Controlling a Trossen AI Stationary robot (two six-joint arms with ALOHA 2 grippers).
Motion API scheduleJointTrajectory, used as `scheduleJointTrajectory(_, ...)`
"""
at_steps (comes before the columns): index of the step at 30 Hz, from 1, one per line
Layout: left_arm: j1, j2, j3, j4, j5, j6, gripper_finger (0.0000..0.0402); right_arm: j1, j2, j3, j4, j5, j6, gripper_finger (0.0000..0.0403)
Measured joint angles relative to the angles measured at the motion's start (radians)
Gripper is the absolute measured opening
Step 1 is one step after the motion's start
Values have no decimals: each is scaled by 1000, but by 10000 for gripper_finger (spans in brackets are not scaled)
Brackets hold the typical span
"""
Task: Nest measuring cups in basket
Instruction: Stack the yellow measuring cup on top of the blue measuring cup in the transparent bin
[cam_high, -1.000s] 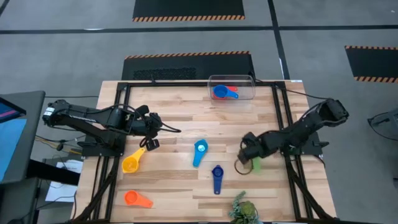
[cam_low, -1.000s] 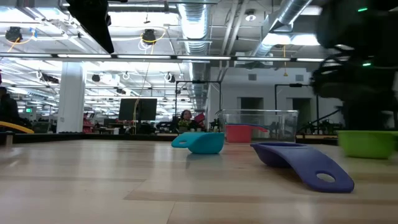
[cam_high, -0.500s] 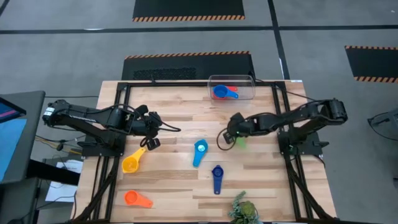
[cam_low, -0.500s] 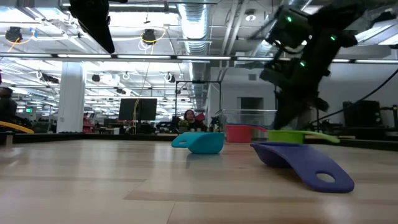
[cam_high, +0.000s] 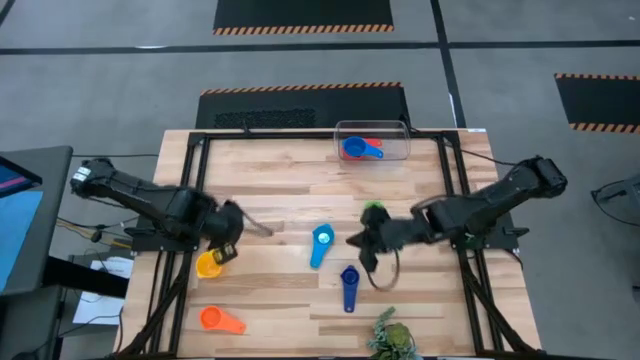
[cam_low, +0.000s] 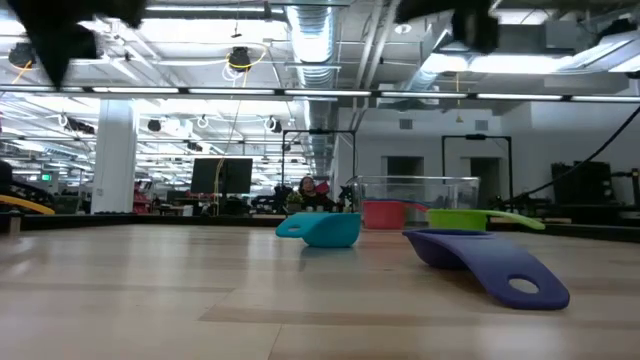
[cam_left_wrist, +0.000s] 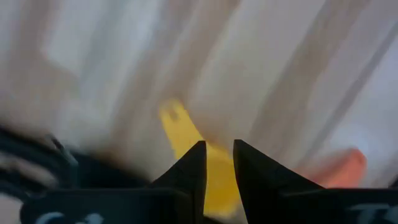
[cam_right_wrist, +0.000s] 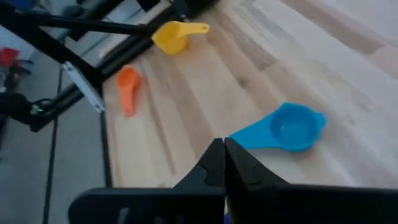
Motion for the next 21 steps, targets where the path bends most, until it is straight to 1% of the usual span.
scheduleJointTrajectory(3, -121, -5, -57, 5, 99, -261, 66, 81, 0, 5, -1, 102, 106, 15)
scheduleJointTrajectory(5, -195, -1, -89, 9, 126, -410, 66, 115, 5, 5, -2, 162, 165, 14)
scheduleJointTrajectory(9, -312, 0, -129, 16, 34, -591, 66, 141, 12, 4, -5, 254, 192, 5)
scheduleJointTrajectory(12, -357, 0, -174, 40, 45, -650, 54, 124, 11, 5, -7, 262, 203, 7)
scheduleJointTrajectory(16, -405, 0, -243, 119, 71, -680, 10, 103, 11, 5, -5, 265, 203, 5)
scheduleJointTrajectory(17, -412, 0, -257, 135, 71, -689, 6, 98, 11, 5, -5, 264, 203, 5)
scheduleJointTrajectory(21, -416, 0, -322, 225, 64, -696, 8, 98, 11, 5, 2, 263, 203, 8)
